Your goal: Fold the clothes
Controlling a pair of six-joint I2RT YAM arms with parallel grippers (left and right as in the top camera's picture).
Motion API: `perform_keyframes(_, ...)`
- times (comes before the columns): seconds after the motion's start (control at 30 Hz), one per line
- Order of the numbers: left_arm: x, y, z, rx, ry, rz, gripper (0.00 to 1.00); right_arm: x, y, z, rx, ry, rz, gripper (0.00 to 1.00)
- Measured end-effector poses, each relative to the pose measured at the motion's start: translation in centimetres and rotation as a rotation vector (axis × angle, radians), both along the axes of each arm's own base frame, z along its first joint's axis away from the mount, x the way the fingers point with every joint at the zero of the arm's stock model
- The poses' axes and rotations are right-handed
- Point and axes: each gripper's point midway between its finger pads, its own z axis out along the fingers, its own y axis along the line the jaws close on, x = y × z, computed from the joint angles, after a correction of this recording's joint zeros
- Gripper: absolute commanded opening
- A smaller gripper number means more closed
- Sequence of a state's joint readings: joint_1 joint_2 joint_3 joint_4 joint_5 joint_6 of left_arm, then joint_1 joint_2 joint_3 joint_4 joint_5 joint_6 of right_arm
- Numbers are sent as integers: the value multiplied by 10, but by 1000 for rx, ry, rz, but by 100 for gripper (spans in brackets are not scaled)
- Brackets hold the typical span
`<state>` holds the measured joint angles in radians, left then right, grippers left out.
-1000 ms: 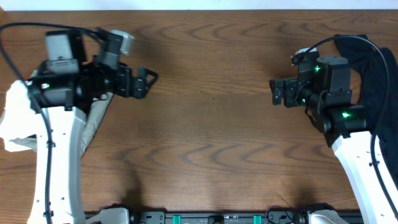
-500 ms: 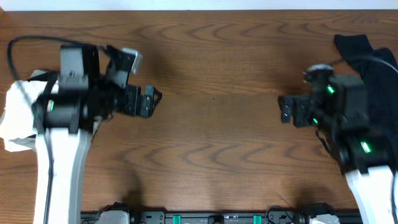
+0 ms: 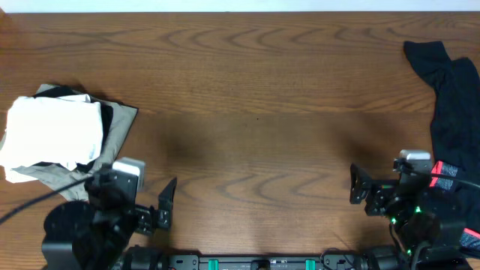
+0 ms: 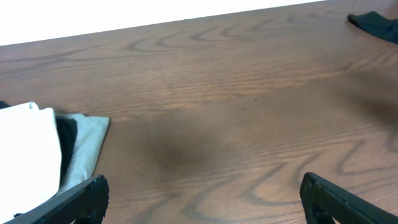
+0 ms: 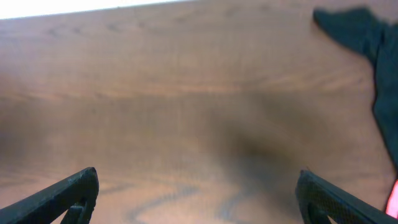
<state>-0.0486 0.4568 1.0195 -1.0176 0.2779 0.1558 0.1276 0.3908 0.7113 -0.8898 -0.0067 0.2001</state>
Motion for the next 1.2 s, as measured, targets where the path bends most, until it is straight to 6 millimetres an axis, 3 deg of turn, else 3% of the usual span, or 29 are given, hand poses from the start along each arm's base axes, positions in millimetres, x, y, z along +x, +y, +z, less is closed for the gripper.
perform_keyframes(0.2,-6,2,2,3,-31,12,98,-20,-3,-42,-13,165,-6,99)
perform_keyframes(0.33,-5,3,2,5,-31,15,98,-34,-4,-58,-22,248,-9,99)
perform_keyframes(0.8,-5,3,2,4,-31,16,98,-35,-5,-59,-22,252,-9,99)
perform_keyframes(0.97,-5,3,2,5,-31,16,98,-32,-7,-47,-26,174,-17,99)
perform_keyframes(1.2,-5,4,2,6,-30,18,98,-10,-5,14,-80,-278,29,99)
